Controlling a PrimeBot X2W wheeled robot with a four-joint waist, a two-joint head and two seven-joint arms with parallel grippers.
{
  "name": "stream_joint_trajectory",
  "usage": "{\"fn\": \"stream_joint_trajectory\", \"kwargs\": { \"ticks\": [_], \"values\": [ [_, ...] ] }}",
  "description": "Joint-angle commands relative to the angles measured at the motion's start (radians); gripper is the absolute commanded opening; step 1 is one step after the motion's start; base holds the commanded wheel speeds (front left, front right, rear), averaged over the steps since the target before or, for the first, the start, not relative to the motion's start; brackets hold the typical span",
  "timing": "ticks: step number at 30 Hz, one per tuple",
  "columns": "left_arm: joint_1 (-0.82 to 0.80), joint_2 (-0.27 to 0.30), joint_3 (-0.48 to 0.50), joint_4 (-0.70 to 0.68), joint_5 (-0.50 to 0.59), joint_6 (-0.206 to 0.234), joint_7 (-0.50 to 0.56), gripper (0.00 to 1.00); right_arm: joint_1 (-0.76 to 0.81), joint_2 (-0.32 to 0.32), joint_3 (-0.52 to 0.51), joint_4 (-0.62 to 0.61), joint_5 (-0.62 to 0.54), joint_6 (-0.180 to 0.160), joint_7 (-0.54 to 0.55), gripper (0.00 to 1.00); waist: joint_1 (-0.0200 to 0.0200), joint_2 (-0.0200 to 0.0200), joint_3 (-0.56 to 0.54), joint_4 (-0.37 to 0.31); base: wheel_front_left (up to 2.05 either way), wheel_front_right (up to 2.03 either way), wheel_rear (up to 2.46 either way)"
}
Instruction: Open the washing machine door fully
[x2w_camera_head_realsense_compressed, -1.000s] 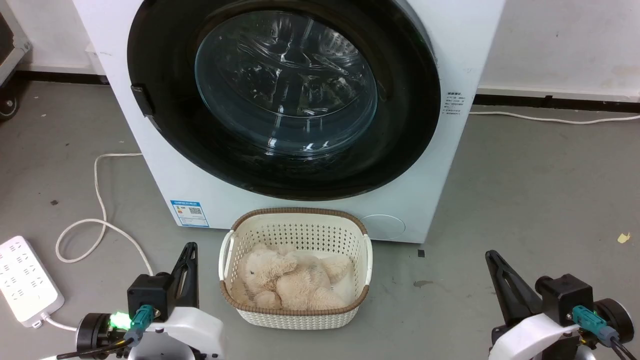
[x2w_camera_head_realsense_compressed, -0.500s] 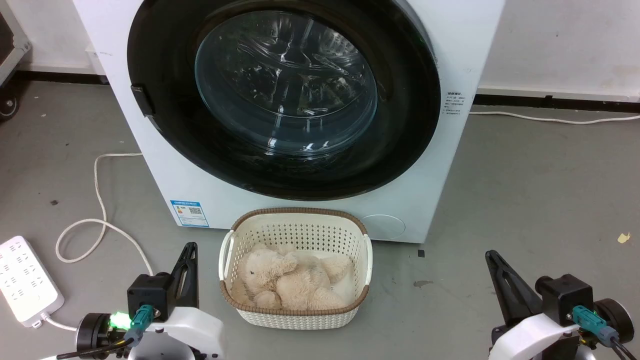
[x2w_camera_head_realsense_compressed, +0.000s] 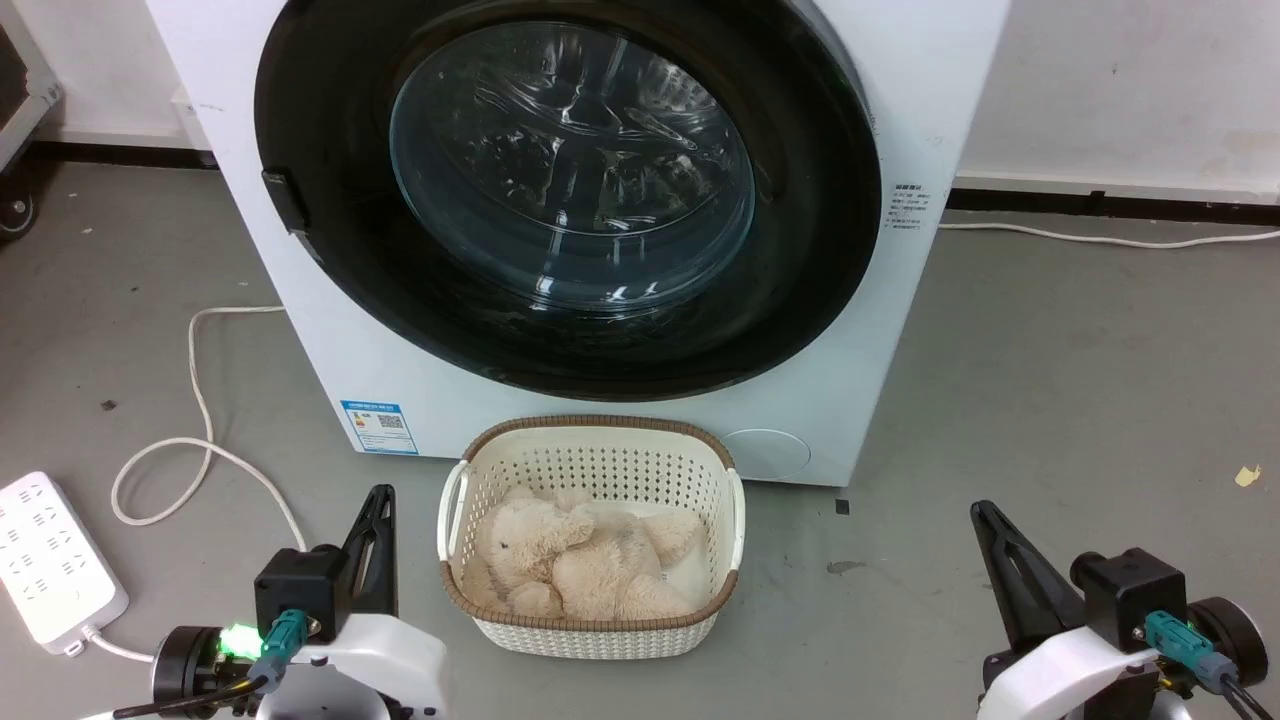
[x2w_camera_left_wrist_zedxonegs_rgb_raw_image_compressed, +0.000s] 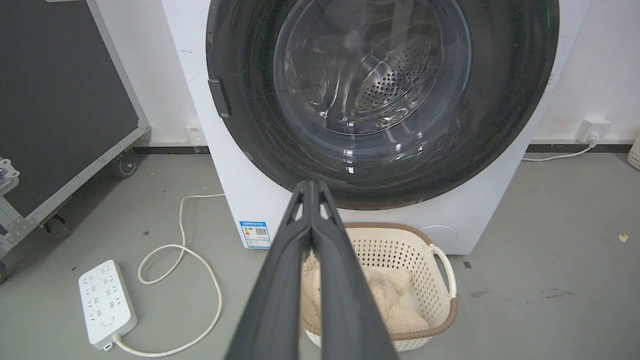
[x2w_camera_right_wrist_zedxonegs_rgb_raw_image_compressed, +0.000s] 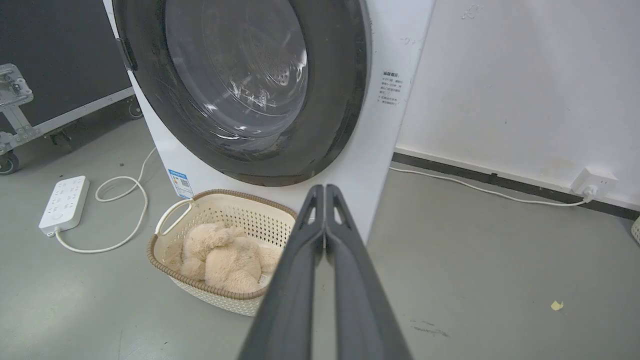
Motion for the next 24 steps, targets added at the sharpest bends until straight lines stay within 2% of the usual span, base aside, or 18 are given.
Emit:
{"fn": "stream_joint_trajectory", "kwargs": {
  "ticks": [1,24],
  "values": [
    [0.018,0.0,0.0,-0.004,0.003,0.003,0.0,0.0,-0.012,0.004,0.0,0.002,-0.007,-0.001,0.0,0.0,0.0,0.0,0.0,0.0,0.0,0.0,0.0],
    [0.018,0.0,0.0,-0.004,0.003,0.003,0.0,0.0,-0.012,0.004,0.0,0.002,-0.007,-0.001,0.0,0.0,0.0,0.0,0.0,0.0,0.0,0.0,0.0]
  ]
}}
